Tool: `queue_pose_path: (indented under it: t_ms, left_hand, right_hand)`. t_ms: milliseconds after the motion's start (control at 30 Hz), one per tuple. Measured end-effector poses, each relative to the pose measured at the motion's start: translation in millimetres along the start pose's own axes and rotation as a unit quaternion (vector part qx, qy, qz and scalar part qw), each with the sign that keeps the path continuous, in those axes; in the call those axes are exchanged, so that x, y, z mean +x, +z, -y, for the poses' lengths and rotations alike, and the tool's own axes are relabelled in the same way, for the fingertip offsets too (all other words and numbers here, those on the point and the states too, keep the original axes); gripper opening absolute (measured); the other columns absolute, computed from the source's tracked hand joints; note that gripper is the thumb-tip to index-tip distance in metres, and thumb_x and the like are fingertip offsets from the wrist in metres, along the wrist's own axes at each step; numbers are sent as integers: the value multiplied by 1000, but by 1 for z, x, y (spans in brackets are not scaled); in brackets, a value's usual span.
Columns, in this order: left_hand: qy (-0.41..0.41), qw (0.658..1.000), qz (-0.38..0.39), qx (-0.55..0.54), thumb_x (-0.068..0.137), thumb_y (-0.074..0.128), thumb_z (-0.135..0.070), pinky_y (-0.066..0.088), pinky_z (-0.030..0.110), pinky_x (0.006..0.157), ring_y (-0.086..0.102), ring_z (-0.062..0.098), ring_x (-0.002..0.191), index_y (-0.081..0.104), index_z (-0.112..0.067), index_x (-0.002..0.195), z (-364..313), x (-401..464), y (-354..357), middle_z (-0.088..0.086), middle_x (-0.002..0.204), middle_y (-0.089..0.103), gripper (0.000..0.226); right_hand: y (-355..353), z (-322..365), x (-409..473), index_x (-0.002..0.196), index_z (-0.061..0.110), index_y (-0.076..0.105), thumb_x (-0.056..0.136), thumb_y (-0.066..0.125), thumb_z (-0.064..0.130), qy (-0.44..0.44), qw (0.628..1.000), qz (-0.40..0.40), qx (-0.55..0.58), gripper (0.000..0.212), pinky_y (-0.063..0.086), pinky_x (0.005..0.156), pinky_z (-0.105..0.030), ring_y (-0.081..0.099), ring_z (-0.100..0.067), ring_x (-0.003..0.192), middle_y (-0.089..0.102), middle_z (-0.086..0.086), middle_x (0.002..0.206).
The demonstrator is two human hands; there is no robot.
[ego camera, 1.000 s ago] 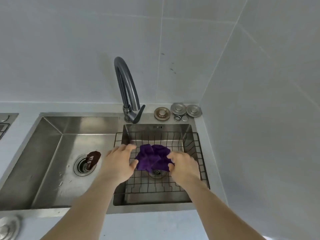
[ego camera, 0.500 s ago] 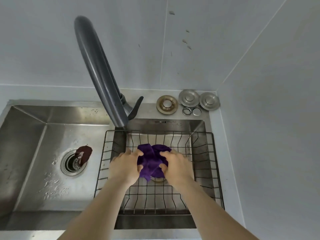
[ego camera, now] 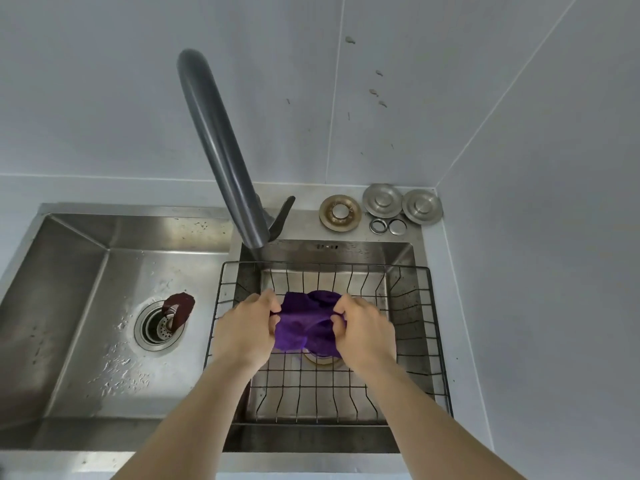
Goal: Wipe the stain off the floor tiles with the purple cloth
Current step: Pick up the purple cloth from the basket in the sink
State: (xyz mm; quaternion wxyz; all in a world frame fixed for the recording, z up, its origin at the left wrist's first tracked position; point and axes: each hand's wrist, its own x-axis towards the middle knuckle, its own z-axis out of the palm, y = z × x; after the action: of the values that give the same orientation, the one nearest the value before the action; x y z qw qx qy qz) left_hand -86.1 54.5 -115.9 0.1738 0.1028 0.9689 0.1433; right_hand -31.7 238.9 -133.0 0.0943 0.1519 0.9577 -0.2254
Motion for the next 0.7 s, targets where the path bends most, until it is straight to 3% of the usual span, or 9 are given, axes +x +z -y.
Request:
queue_pose_path:
  t_ms: [300,433,567,700]
  left_hand:
    - [56,992,-116,-17,99,49,-27,37,33,66,52,21,76,51,-25,106,-8,-60,-55,-2,95,62,7]
    - [92,977,-188,-33,97,52,-23,38,34,66,58,25,79,52,-25,100,-12,-106,-87,-2,91,63,4]
    - [115,956,-265,-41,97,53,-22,35,34,66,52,22,76,55,-24,102,-16,-168,-125,-1,93,63,5]
    - [137,935,-322,-60,98,51,-25,48,38,68,62,29,88,52,-26,102,-6,-245,-163,-3,97,64,4]
  right_hand:
    - [-57,27,-55,101,27,55,99,55,29,-33,995,-97,17,2,45,67,-32,62,-19,87,63,7,94]
    - [-89,45,-101,99,27,53,99,55,28,-62,986,-156,25,3,55,66,-38,62,-18,81,62,9,90]
    - [-122,72,-158,101,26,54,99,56,26,-96,970,-222,32,3,51,61,-36,61,-20,78,64,6,89]
    - [-150,108,-232,101,23,55,99,55,25,-133,947,-290,41,3,43,59,-35,60,-27,76,67,2,91]
